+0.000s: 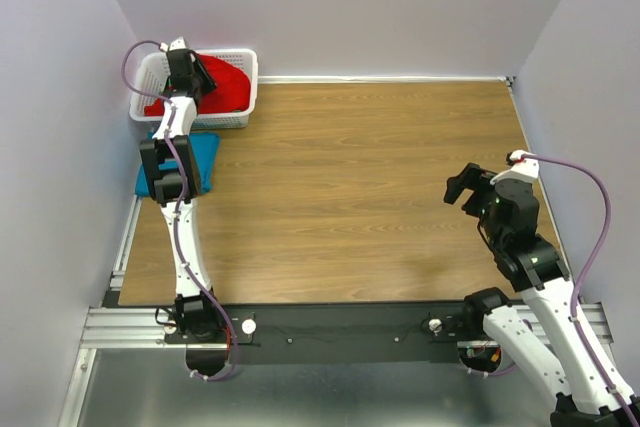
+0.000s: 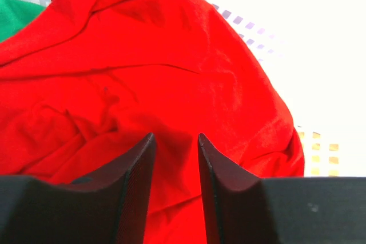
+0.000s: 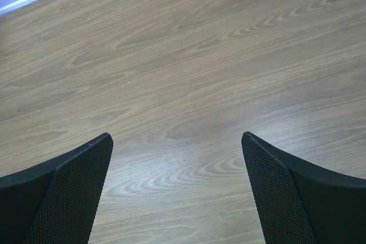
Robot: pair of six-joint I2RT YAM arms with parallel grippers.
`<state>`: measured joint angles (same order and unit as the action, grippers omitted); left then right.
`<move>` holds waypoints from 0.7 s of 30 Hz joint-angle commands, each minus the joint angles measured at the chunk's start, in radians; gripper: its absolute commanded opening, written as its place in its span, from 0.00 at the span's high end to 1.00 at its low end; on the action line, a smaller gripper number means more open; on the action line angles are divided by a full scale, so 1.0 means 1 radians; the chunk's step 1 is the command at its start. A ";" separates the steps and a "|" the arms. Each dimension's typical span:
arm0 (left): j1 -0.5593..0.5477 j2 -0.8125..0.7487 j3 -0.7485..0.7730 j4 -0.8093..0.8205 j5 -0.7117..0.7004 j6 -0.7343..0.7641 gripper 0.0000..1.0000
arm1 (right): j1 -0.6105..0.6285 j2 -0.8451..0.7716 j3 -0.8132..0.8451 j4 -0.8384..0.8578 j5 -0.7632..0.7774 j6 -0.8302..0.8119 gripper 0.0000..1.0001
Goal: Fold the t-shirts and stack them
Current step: Grab the tshirt from the pile
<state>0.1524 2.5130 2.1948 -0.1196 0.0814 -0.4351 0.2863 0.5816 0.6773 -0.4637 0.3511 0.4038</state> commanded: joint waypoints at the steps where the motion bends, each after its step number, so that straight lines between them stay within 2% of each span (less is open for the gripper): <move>1: 0.024 0.047 0.031 0.015 0.096 -0.046 0.57 | -0.003 0.006 -0.012 0.003 -0.014 0.013 0.00; 6: 0.024 0.072 0.046 -0.076 0.130 -0.099 0.62 | -0.003 0.009 -0.012 0.003 -0.011 0.015 0.00; 9: 0.022 0.067 0.034 -0.127 0.103 -0.103 0.54 | -0.003 0.008 -0.012 0.003 -0.012 0.015 0.00; 11: 0.016 0.047 0.011 -0.124 0.069 -0.084 0.55 | -0.003 0.012 -0.012 0.003 -0.012 0.015 0.00; 14: 0.009 0.040 -0.003 -0.121 0.063 -0.050 0.62 | -0.004 0.018 -0.010 0.003 -0.015 0.015 0.00; 15: 0.010 0.040 -0.004 -0.114 0.070 -0.044 0.78 | -0.003 0.018 -0.010 0.003 -0.015 0.015 0.00; 18: 0.010 0.024 -0.020 -0.083 0.099 -0.025 1.00 | -0.003 0.018 -0.010 0.003 -0.015 0.015 0.00; 21: 0.004 -0.048 -0.046 -0.040 0.130 -0.028 1.00 | -0.003 0.018 -0.010 0.003 -0.018 0.013 0.00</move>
<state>0.1707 2.5549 2.1956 -0.1543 0.1524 -0.4805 0.2867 0.5995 0.6773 -0.4641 0.3496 0.4110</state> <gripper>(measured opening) 0.011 0.997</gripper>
